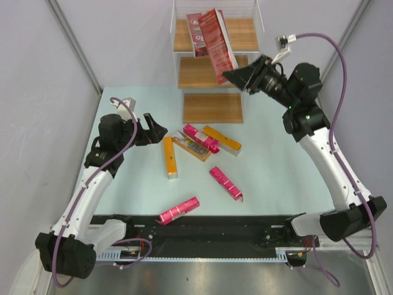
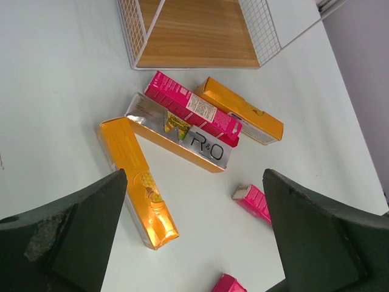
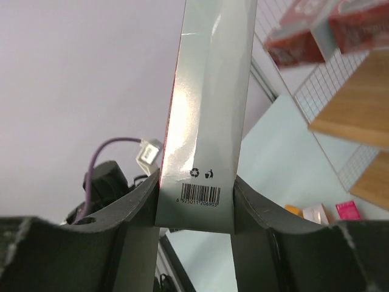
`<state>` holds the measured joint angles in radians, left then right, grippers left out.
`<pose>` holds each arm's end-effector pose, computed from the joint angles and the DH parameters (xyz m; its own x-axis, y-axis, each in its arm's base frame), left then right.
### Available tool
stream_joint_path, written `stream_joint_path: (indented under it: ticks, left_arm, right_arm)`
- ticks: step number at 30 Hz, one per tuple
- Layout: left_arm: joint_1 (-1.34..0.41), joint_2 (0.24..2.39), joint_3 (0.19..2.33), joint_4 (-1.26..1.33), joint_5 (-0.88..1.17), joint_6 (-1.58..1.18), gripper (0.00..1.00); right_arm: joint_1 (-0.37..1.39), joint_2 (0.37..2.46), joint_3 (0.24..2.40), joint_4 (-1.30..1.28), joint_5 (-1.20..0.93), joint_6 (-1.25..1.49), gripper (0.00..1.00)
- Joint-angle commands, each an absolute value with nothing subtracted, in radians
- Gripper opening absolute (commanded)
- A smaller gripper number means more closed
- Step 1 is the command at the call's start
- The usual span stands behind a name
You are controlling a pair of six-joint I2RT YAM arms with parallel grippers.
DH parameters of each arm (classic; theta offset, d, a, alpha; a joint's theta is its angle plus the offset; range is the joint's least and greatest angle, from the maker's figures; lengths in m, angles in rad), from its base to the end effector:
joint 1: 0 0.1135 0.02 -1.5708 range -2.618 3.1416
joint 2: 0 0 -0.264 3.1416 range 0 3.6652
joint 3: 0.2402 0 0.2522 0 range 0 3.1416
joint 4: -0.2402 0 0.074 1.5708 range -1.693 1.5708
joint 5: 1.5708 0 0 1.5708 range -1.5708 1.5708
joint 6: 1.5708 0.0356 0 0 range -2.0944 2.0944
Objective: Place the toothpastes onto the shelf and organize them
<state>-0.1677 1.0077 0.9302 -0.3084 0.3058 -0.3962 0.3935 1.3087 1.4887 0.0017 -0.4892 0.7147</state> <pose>0.2230 -0.0486 0.3370 -0.5099 -0.2869 -0.8110 0.2573 0.8487 -0.4621 0.2573 0.1249 0.4904 -0.3755 0.4705 -0.7985 -0.6874 0.4365 0.5805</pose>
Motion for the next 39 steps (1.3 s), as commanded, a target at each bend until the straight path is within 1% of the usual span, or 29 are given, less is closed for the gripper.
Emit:
stream_joint_path:
  ticks: [1, 3, 4, 7, 10, 16, 19, 23, 25, 26, 31, 36, 39]
  left_arm:
    - [-0.164, 0.973, 0.93, -0.278, 0.278, -0.356, 1.0]
    - [-0.158, 0.971, 0.92, -0.249, 0.281, -0.364, 1.0]
    - [-0.144, 0.974, 0.916, -0.236, 0.314, -0.38, 1.0]
    - [-0.112, 1.011, 0.887, -0.164, 0.42, -0.416, 1.0]
    - [-0.097, 1.048, 0.859, -0.121, 0.445, -0.433, 0.99]
    - [-0.091, 1.045, 0.831, -0.129, 0.457, -0.431, 1.0]
    - [-0.091, 1.008, 0.838, -0.159, 0.413, -0.413, 1.0]
    - [-0.091, 0.985, 0.845, -0.173, 0.39, -0.403, 1.0]
    - [-0.089, 0.989, 0.845, -0.173, 0.388, -0.403, 1.0]
    - [-0.09, 0.992, 0.847, -0.176, 0.387, -0.402, 0.99]
    - [-0.091, 1.002, 0.842, -0.18, 0.362, -0.396, 1.0]
    - [-0.091, 1.002, 0.833, -0.18, 0.362, -0.396, 1.0]
    - [-0.091, 0.997, 0.828, -0.181, 0.359, -0.396, 1.0]
  right_arm:
    - [0.357, 1.429, 1.754, -0.049, -0.543, 0.706, 0.14]
    - [0.333, 1.518, 1.884, -0.08, -0.555, 0.704, 0.15]
    - [0.319, 1.543, 1.925, -0.101, -0.567, 0.71, 0.14]
    - [0.261, 1.618, 2.017, -0.094, -0.591, 0.756, 0.14]
    - [0.209, 1.679, 2.091, -0.103, -0.604, 0.781, 0.15]
    - [0.149, 1.745, 2.105, -0.103, -0.606, 0.813, 0.14]
    - [0.114, 1.776, 2.106, -0.068, -0.61, 0.866, 0.15]
    - [0.086, 1.873, 2.17, -0.04, -0.687, 0.926, 0.15]
    - [0.075, 1.888, 2.161, -0.017, -0.701, 0.971, 0.15]
    - [0.072, 1.893, 2.142, 0.03, -0.713, 0.983, 0.15]
    - [0.074, 1.931, 2.144, 0.07, -0.715, 1.035, 0.16]
    - [0.097, 1.963, 2.16, 0.072, -0.712, 1.065, 0.17]
    - [0.118, 1.964, 2.145, 0.057, -0.667, 1.075, 0.19]
